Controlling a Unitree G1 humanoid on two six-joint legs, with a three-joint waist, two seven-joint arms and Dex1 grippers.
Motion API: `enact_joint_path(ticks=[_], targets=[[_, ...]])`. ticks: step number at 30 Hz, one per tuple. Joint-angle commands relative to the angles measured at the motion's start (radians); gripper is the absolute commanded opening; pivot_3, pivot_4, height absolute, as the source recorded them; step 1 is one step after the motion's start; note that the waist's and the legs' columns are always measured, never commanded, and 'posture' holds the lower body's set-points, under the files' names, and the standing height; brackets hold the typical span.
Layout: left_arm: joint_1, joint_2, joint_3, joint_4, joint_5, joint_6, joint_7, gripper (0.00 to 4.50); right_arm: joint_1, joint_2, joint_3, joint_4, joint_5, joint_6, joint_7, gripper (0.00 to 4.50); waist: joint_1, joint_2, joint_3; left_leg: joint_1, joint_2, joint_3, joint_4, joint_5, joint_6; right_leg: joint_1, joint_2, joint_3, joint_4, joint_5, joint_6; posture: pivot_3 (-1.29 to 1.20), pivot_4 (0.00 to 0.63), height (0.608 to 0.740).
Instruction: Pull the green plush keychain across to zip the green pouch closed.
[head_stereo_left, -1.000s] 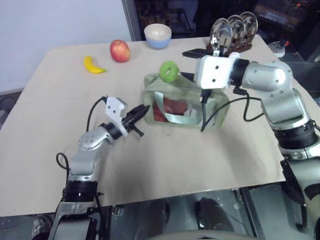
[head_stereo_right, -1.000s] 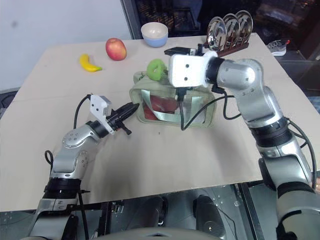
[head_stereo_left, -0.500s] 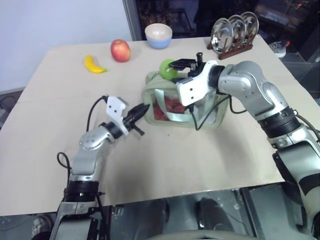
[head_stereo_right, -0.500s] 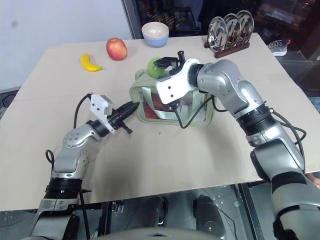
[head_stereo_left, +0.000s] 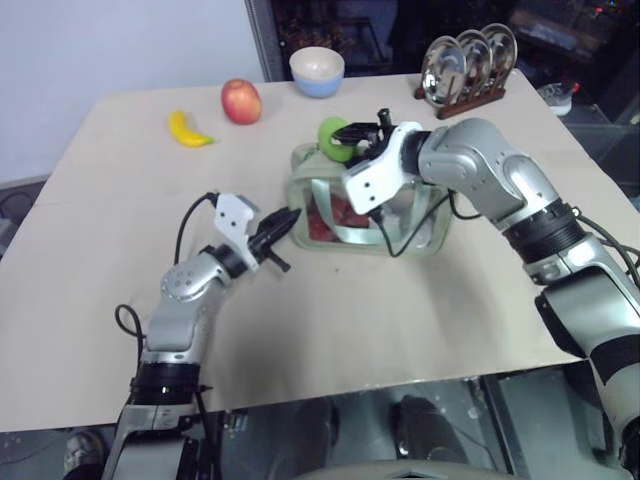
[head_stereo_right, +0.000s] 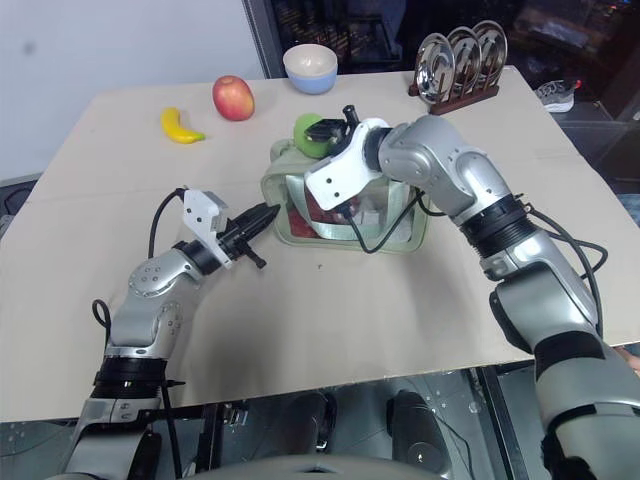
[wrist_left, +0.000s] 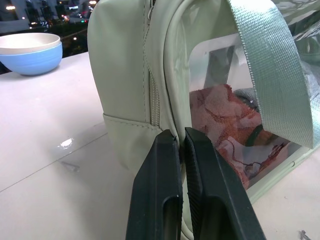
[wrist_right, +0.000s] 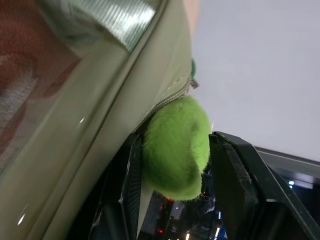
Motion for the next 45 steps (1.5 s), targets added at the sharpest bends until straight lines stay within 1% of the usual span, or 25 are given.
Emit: enact_joint_path(ticks=[1, 2, 4, 5, 11, 17, 29, 36, 40, 45], targets=[[0.001, -0.010, -0.005, -0.061, 0.005, -0.028, -0.002, 0.00, -0.036, 0.019, 0.003, 0.021, -0.007, 0.018, 0.011, 1.60, 0.000, 0.000, 0.000, 0.000, 0.000, 0.000, 0.000, 0.000, 0.000, 0.000, 0.000, 0.000, 0.000, 0.000, 0.000, 0.00, 0.150, 0.740], [0.002, -0.012, -0.005, -0.062, 0.005, -0.028, 0.000, 0.00, -0.037, 0.022, 0.000, 0.023, -0.005, 0.020, 0.013, 1.27, 0.000, 0.000, 0.000, 0.000, 0.000, 0.000, 0.000, 0.000, 0.000, 0.000, 0.000, 0.000, 0.000, 0.000, 0.000, 0.00, 0.150, 0.740], [0.006, -0.017, -0.003, -0.067, 0.010, -0.024, 0.013, 0.00, -0.032, 0.026, -0.013, 0.011, 0.014, 0.027, 0.029, 0.30, 0.000, 0.000, 0.000, 0.000, 0.000, 0.000, 0.000, 0.000, 0.000, 0.000, 0.000, 0.000, 0.000, 0.000, 0.000, 0.00, 0.150, 0.740], [0.007, -0.019, -0.001, -0.067, 0.015, -0.021, 0.024, 0.00, -0.028, 0.026, -0.019, 0.000, 0.024, 0.031, 0.037, 0.07, 0.000, 0.000, 0.000, 0.000, 0.000, 0.000, 0.000, 0.000, 0.000, 0.000, 0.000, 0.000, 0.000, 0.000, 0.000, 0.00, 0.150, 0.740], [0.011, -0.028, 0.003, -0.034, 0.082, -0.003, 0.109, 0.00, -0.004, 0.012, -0.106, -0.124, 0.142, 0.151, 0.112, 0.07, 0.000, 0.000, 0.000, 0.000, 0.000, -0.001, 0.000, 0.000, 0.000, 0.000, 0.000, 0.000, 0.000, 0.000, 0.000, 0.00, 0.150, 0.740], [0.032, -0.029, -0.004, -0.016, 0.126, 0.012, 0.162, 0.00, -0.020, -0.006, -0.179, -0.160, 0.203, 0.282, 0.130, 0.07, -0.001, 0.000, 0.000, 0.000, 0.000, 0.000, 0.000, 0.000, 0.000, 0.000, -0.001, 0.000, 0.000, 0.000, 0.000, 0.00, 0.150, 0.740], [0.088, -0.032, 0.022, -0.015, 0.150, 0.035, 0.249, 0.00, -0.053, -0.113, -0.270, -0.079, 0.244, 0.429, 0.029, 0.07, 0.000, 0.000, 0.000, 0.000, 0.000, 0.000, -0.001, 0.000, 0.000, 0.000, -0.001, 0.000, 0.000, 0.000, 0.000, 0.00, 0.150, 0.740], [0.093, -0.036, 0.044, -0.007, 0.135, 0.053, 0.293, 0.00, -0.039, -0.164, -0.310, -0.086, 0.270, 0.492, -0.004, 0.07, -0.007, 0.000, 0.000, 0.002, 0.001, 0.003, -0.003, 0.000, 0.000, 0.000, 0.000, 0.004, 0.000, 0.000, 0.000, 0.00, 0.150, 0.740], [0.091, -0.052, 0.065, 0.000, 0.109, 0.068, 0.315, 0.00, 0.017, -0.188, -0.321, -0.107, 0.277, 0.517, -0.003, 0.07, -0.005, 0.000, 0.000, 0.002, 0.003, 0.005, -0.003, -0.001, 0.001, -0.003, 0.001, 0.006, 0.003, 0.000, 0.000, 0.00, 0.150, 0.740], [0.088, -0.061, 0.084, -0.001, 0.087, 0.080, 0.339, 0.00, 0.190, -0.206, -0.351, -0.130, 0.293, 0.593, -0.043, 0.07, -0.002, -0.001, -0.001, 0.002, 0.002, 0.006, -0.002, -0.001, 0.001, -0.002, 0.000, 0.006, 0.002, 0.000, 0.000, 0.00, 0.150, 0.740]])
